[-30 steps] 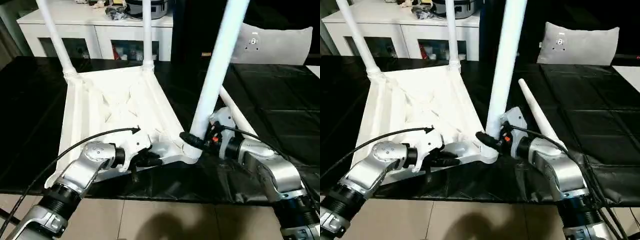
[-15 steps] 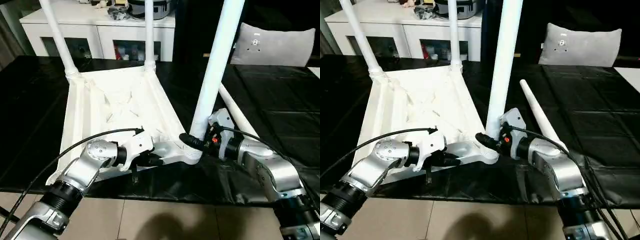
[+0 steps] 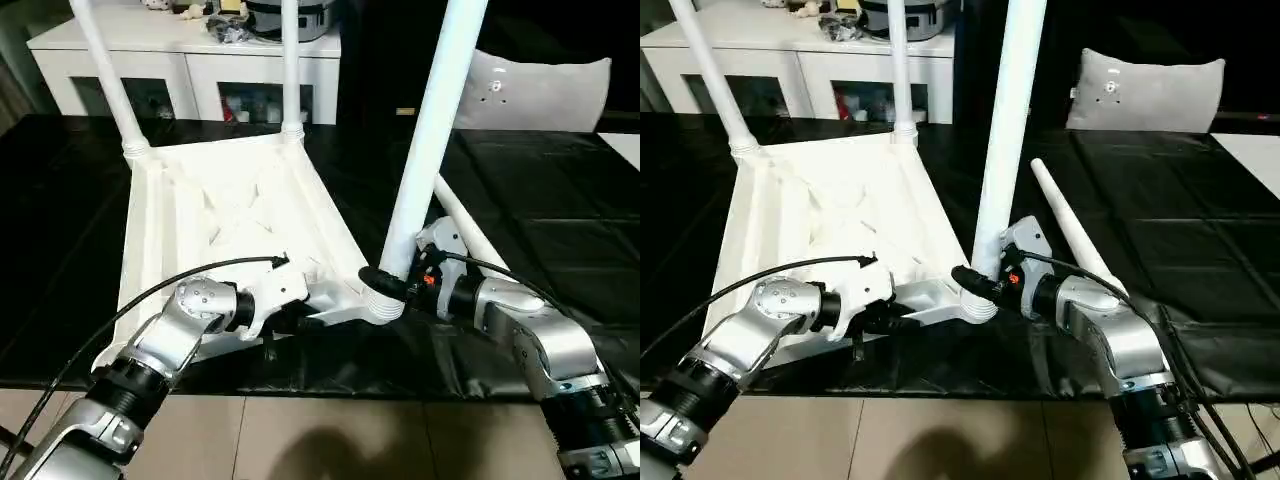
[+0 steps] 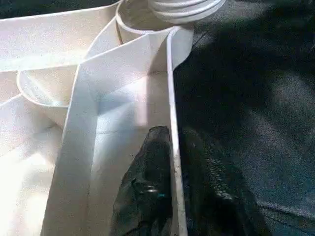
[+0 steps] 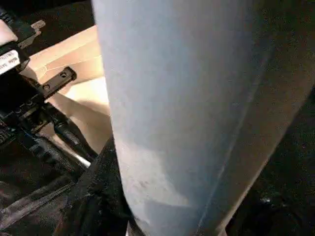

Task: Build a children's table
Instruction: Insert table leg to table base

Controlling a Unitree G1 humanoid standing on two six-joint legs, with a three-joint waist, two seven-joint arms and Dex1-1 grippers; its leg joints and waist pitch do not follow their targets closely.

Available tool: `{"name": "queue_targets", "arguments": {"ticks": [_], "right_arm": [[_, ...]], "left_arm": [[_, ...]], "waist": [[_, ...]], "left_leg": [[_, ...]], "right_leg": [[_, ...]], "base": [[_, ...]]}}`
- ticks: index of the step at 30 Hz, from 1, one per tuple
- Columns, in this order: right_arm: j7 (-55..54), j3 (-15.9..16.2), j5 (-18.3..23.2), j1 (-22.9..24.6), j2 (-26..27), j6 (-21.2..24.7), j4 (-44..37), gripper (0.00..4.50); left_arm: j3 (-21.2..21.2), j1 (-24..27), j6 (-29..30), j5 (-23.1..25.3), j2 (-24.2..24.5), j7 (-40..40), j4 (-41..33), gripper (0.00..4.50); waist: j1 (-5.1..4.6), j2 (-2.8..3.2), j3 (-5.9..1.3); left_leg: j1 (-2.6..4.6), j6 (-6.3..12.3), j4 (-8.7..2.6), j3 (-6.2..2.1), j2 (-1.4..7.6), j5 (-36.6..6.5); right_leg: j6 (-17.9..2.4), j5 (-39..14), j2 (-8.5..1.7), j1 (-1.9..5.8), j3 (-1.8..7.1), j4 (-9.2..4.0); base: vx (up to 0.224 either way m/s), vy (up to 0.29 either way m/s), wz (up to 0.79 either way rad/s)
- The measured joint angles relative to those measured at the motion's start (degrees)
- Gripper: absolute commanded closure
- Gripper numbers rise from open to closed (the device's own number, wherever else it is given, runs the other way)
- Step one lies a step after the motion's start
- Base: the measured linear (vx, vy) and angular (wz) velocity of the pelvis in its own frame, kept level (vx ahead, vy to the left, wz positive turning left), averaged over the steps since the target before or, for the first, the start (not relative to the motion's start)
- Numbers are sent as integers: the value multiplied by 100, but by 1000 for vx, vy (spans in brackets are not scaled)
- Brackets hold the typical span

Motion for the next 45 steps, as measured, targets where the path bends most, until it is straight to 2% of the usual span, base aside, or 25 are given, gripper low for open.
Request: {"name": "queue_targets", "arguments": {"ticks": [4,5,6,7,8,9,10,11,12,13,14,15,20,27,33,38,43,45], "right_arm": [[4,-3,1,-4,0,0,30,259],[3,-4,3,-19,3,0,55,259],[2,-7,3,-27,6,0,63,259],[8,-49,10,-2,-10,-3,65,259],[7,-87,8,-21,-23,-1,107,259],[10,-87,7,-105,-47,1,123,259],[11,-67,7,-209,-20,2,127,259],[36,-66,26,-263,18,-24,80,259],[58,-68,33,-246,17,-35,90,259],[78,-61,30,-235,-10,-21,135,259],[84,-66,31,-244,-31,-16,169,259],[101,-76,40,-252,-34,-17,193,259],[261,-75,55,-280,-82,10,222,259],[451,11,35,-347,-175,61,244,259],[503,36,-5,-503,-101,37,518,259],[583,33,-3,-590,-59,-10,712,259],[612,-74,68,-589,-1,-9,831,259],[618,-234,155,-564,82,-42,1005,259]], "left_arm": [[33,-43,59,19,-10,-2,98,450],[47,-48,65,19,-17,11,133,450],[48,-66,63,26,-14,39,150,450],[23,-146,65,45,-38,70,194,450],[-21,-176,16,127,-90,97,200,450],[-10,-133,-81,143,-133,109,175,450],[-10,-66,-191,144,-140,91,143,450],[-62,-88,-266,147,-131,62,144,450],[-91,-139,-319,167,-122,67,145,450],[-94,-144,-433,199,-94,66,119,450],[-101,-145,-526,231,-48,47,67,450],[-107,-123,-567,256,-21,27,16,450],[-83,-107,-594,255,52,-149,-52,450],[-92,-135,-836,254,73,-312,27,450],[-81,-166,-990,239,165,-523,75,450],[-48,-184,-1053,223,170,-582,156,450],[8,-223,-1005,217,104,-590,261,450],[45,-244,-946,217,60,-571,315,450]], "waist": [[-117,75,42],[-125,91,68],[-74,97,111],[28,39,130],[224,-240,115],[310,-219,136],[440,-162,128],[489,-48,72],[505,-17,42],[475,-71,29],[464,-108,34],[426,-117,34],[352,-117,36],[348,-125,35],[347,-125,35],[334,-128,31],[337,-124,28],[336,-115,23]], "left_leg": [[33,1,-56,-56,20,-2],[56,0,-79,-54,23,-2],[57,-1,-110,-42,25,-1],[76,-1,-123,60,33,0],[147,-6,-62,263,-5,1],[155,-15,133,269,5,-94],[150,63,375,117,-17,-255],[212,48,389,-104,-167,-326],[216,-76,199,-119,-196,-327],[212,-84,64,-46,-187,-254],[190,-79,27,-28,-180,-184],[173,-63,41,-10,-164,-165],[169,-80,-24,2,-138,-162],[148,-79,-25,2,-128,-162],[113,-80,-24,4,-96,-162],[107,-79,-23,6,-90,-161],[110,-83,-22,6,-87,-158],[117,-83,-21,6,-87,-158]], "right_leg": [[0,0,-77,128,-246,-158],[-1,-21,-81,163,-251,-144],[-25,-178,-75,165,-220,66],[-82,-481,-75,34,-67,471],[-56,-776,-72,6,277,860],[41,-652,-25,-82,359,920],[35,-649,-16,-95,310,928],[34,-648,23,-115,277,896],[8,-631,48,-135,297,823],[-55,-532,72,-165,331,740],[-90,-318,95,-176,355,658],[-137,-203,117,-167,376,641],[-116,-216,139,-141,337,570],[-115,-214,138,-122,317,517],[-150,-193,138,-122,269,492],[-156,-189,138,-118,262,481],[-159,-184,138,-114,259,481],[-160,-182,137,-104,257,478]], "base": [[0,0,0],[0,0,0],[-85,-46,16],[-85,-46,16],[-10,-125,35],[57,-156,12],[57,-156,12],[119,-74,-18],[106,-47,9],[106,-47,9],[5,-75,28],[0,0,0],[0,0,0],[0,0,0],[0,0,0],[0,0,0],[0,0,0],[0,0,0]]}}
